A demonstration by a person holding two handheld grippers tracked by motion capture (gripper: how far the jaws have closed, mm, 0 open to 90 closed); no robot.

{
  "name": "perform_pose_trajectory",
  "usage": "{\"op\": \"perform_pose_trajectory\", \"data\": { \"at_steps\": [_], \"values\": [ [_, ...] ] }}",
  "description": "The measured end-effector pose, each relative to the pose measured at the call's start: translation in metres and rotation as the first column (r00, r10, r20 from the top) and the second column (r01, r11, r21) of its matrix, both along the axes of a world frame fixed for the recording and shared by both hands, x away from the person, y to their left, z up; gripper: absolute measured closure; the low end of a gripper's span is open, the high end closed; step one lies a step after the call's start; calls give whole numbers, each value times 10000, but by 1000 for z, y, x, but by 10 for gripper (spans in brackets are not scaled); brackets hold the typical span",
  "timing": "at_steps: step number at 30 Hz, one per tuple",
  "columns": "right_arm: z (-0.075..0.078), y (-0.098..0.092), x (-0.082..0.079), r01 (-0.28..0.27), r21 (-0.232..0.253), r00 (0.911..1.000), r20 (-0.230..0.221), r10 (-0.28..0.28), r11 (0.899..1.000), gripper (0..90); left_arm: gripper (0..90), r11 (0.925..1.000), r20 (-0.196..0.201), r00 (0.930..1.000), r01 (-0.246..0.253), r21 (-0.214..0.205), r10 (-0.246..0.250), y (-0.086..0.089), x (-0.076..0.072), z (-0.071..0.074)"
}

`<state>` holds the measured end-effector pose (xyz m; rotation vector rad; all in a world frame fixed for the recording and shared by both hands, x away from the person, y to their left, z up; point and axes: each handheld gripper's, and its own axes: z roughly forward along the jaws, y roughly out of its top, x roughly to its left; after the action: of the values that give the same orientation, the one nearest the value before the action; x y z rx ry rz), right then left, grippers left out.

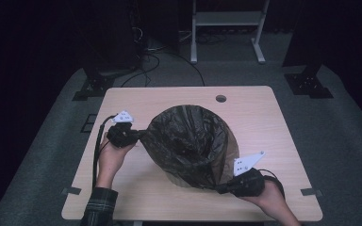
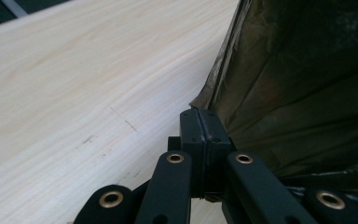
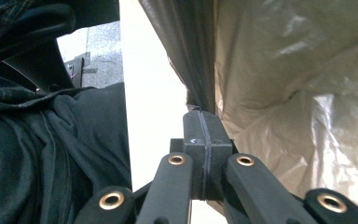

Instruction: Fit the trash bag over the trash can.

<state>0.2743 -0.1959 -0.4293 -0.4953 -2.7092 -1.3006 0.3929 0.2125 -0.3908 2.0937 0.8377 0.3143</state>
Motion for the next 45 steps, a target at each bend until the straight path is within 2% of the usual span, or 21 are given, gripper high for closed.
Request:
{"op": "perform_pose_trajectory", "data": {
  "at_steps": [4, 7, 14, 16, 19, 20, 24, 28, 29, 31, 33, 34, 36, 37, 38, 39, 40, 41, 43, 44, 45],
  "values": [
    [-13, 0, 2, 71, -267, 9998, -205, -76, 9996, 900, 897, 9999, -191, 9998, 17, 148, -14, -5, 4, -11],
    [-21, 3, 3, 178, -715, 9995, -243, -196, 9973, 900, 897, 9998, -281, 9996, -14, 218, 20, -6, 7, -15],
    [-27, -6, 9, 665, -825, 9973, -247, -687, 9944, 900, 898, 9988, -425, 9991, 47, 488, -26, -13, 12, -20],
    [-28, -6, 12, 931, -852, 9955, -73, -941, 9920, 899, 897, 9978, -484, 9988, 21, 666, 12, -17, 14, -23],
    [-24, -7, 15, 1326, -701, 9910, 282, -1309, 9887, 776, 897, 9980, -556, 9984, 73, 622, -39, -18, 15, -29],
    [-20, -9, 16, 1443, -593, 9889, 450, -1418, 9878, 772, 897, 9983, -556, 9984, 75, 577, -43, -17, 14, -29],
    [7, -25, 14, 1576, 365, 9840, 787, -1600, 9868, 702, 897, 9987, -457, 9989, -18, 502, 41, -12, 13, -27],
    [40, -46, 11, 1905, 1383, 9690, 1320, -2087, 9719, 678, 897, 9986, -355, 9993, -118, 518, 137, -7, 12, -22],
    [49, -49, 11, 2099, 1614, 9613, 1458, -2337, 9643, 667, 897, 9985, -336, 9994, -107, 528, 125, -6, 12, -21],
    [68, -53, 14, 2271, 1973, 9515, 1639, -2605, 9537, 637, 897, 9984, -304, 9994, -135, 551, 151, -6, 11, -20],
    [87, -52, 21, 2573, 2176, 9358, 1868, -2990, 9415, 597, 897, 9986, -263, 9995, -137, 515, 151, -5, 11, -18],
    [94, -50, 26, 2662, 2259, 9330, 1839, -3094, 9371, 588, 897, 9986, -250, 9996, -129, 514, 142, -5, 11, -17],
    [107, -42, 37, 2937, 2316, 9152, 2121, -3428, 9274, 579, 897, 9987, -226, 9997, -123, 489, 134, -5, 11, -16],
    [111, -38, 43, 3006, 2328, 9128, 2109, -3498, 9249, 575, 897, 9987, -204, 9997, -118, 487, 128, -4, 11, -16],
    [115, -33, 49, 3136, 2325, 9067, 2145, -3631, 9206, 572, 897, 9988, -192, 9997, -114, 478, 124, -5, 11, -15],
    [119, -28, 54, 3202, 2320, 9055, 2102, -3687, 9185, 572, 897, 9989, -185, 9998, -116, 463, 124, -5, 11, -15],
    [121, -23, 60, 3134, 2322, 9108, 2008, -3607, 9208, 572, 897, 9989, -177, 9998, -106, 457, 114, -5, 11, -15],
    [123, -18, 65, 3204, 2272, 9081, 2025, -3665, 9196, 572, 897, 9989, -171, 9998, -101, 451, 109, -5, 11, -14],
    [125, -7, 74, 3199, 2020, 9130, 1953, -3582, 9257, 573, 897, 9990, -169, 9998, -90, 439, 98, -6, 11, -14],
    [125, -2, 78, 3251, 1867, 9104, 2033, -3602, 9271, 573, 897, 9990, -168, 9998, -87, 429, 94, -6, 11, -14],
    [124, 2, 81, 3180, 1840, 9144, 1996, -3521, 9301, 577, 897, 9991, -162, 9998, -81, 427, 88, -6, 11, -14]
  ]
}}
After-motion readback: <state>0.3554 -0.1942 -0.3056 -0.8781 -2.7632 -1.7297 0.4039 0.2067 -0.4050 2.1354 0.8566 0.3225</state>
